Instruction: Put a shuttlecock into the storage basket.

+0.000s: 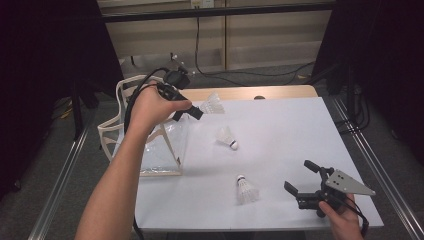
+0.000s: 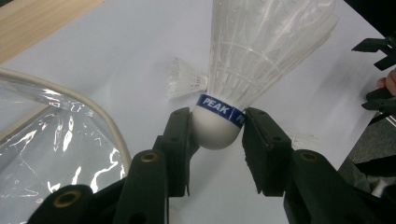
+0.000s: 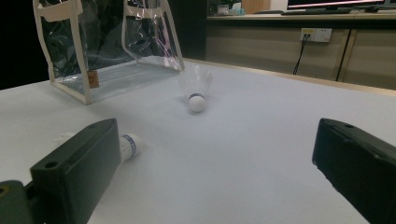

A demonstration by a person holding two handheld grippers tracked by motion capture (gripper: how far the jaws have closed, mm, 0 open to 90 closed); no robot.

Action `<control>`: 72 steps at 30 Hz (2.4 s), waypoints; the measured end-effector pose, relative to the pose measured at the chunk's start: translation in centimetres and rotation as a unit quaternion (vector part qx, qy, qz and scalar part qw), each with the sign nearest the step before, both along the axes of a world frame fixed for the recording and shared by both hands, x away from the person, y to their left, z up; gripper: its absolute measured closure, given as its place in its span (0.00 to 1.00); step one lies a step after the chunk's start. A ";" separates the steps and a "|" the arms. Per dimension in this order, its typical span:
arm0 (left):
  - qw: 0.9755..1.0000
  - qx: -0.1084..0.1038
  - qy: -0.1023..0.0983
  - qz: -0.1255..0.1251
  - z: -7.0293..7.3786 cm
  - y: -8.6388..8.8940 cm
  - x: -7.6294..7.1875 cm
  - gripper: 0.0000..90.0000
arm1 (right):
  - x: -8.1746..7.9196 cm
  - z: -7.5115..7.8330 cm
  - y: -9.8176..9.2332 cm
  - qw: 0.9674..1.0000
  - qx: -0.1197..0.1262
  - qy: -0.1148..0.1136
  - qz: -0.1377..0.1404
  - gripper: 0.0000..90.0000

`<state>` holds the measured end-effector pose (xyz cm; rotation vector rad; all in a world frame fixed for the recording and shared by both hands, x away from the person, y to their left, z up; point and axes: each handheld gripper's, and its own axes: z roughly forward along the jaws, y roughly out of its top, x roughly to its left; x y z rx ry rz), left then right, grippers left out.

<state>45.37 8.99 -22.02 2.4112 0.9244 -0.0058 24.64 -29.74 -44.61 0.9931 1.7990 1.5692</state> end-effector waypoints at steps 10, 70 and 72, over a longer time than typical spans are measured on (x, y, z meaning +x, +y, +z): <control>1.000 -0.002 -0.004 0.008 0.8 0.4 0.2 0.70 | 0.0 0.0 0.0 1.000 0.004 0.001 0.000 0.01; 0.999 0.001 -0.012 0.033 2.3 1.3 1.4 0.70 | -0.1 0.1 -0.2 1.000 0.005 0.000 0.000 0.01; 0.999 0.000 -0.012 0.035 2.4 1.3 1.4 0.70 | -0.1 0.1 -0.2 1.000 0.004 -0.001 0.000 0.01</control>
